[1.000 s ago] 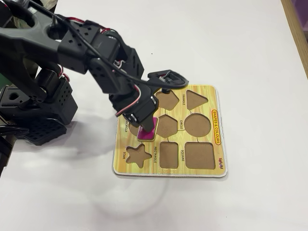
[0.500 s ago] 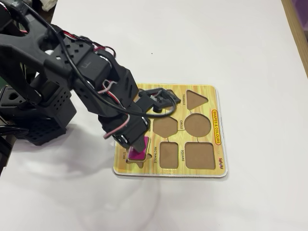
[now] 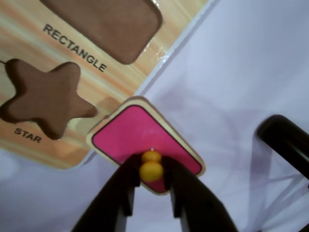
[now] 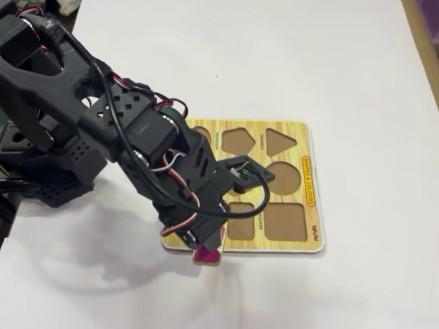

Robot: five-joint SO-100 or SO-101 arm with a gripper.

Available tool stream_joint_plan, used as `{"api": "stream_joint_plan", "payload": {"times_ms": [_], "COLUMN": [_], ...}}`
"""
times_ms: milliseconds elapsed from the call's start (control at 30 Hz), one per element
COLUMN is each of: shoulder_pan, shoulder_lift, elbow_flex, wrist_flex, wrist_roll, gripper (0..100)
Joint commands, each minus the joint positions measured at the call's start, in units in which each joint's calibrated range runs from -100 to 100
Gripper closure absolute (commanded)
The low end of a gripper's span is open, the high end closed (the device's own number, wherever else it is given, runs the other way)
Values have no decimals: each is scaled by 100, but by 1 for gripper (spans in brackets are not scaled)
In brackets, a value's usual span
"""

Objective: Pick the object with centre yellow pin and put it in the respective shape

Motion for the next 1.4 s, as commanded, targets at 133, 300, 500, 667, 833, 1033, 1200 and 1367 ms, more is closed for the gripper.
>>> {"api": "stream_joint_plan", "payload": {"times_ms": [133, 300, 500, 667, 833, 1033, 1200, 1367], "shoulder_pan": [21, -252, -916, -1346, -1551, -1629, -1629, -1619], "shoulder_lift": [423, 699, 749, 749, 749, 757, 741, 741], "elbow_flex": [-926, -917, -935, -872, -845, -647, -315, -252], "wrist_flex": [-41, -50, -335, -517, -577, -586, -620, -603], "wrist_roll": [-20, -235, -298, -329, -407, -386, -418, -423], "gripper": [99, 99, 99, 99, 99, 99, 99, 99]}}
